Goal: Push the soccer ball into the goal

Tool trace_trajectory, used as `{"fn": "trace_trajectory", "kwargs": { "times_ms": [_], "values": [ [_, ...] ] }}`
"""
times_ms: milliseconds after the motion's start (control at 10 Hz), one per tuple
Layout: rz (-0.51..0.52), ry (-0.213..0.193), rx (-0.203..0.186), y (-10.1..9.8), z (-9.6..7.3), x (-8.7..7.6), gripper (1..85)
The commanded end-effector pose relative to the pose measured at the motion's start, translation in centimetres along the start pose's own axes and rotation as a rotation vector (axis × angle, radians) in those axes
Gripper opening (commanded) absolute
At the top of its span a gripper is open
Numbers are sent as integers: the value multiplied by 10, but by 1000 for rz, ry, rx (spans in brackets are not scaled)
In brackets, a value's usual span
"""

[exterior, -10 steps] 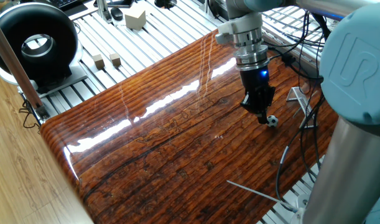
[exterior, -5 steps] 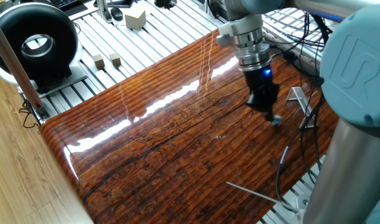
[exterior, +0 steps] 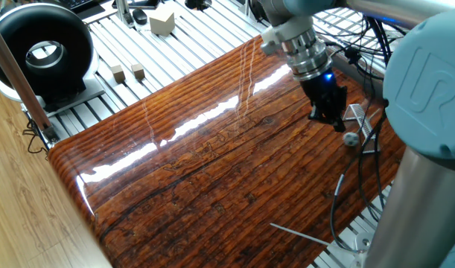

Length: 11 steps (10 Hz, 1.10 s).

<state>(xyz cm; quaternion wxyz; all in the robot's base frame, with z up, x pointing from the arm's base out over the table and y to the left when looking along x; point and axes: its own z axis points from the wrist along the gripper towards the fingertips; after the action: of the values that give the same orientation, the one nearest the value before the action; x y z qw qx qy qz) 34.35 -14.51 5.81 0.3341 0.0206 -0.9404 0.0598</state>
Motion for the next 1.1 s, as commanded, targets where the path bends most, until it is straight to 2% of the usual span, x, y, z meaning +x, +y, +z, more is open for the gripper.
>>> {"fn": "trace_trajectory", "kwargs": {
  "times_ms": [0, 100, 200, 300, 400, 500, 600, 700, 1000],
  "values": [
    [16, -6, -85, 35, -23, 2, 10],
    [19, -71, -123, 47, -26, -14, 10],
    [14, -139, -188, 68, -34, -30, 10],
    [-5, -220, -205, 75, -41, -46, 10],
    [-9, -344, -225, 84, -53, -69, 10],
    [4, -449, -213, 86, -71, -87, 10],
    [14, -497, -227, 97, -89, -91, 10],
    [17, -520, -261, 111, -103, -91, 10],
    [2, -722, -265, 114, -145, -114, 10]
  ]
}}
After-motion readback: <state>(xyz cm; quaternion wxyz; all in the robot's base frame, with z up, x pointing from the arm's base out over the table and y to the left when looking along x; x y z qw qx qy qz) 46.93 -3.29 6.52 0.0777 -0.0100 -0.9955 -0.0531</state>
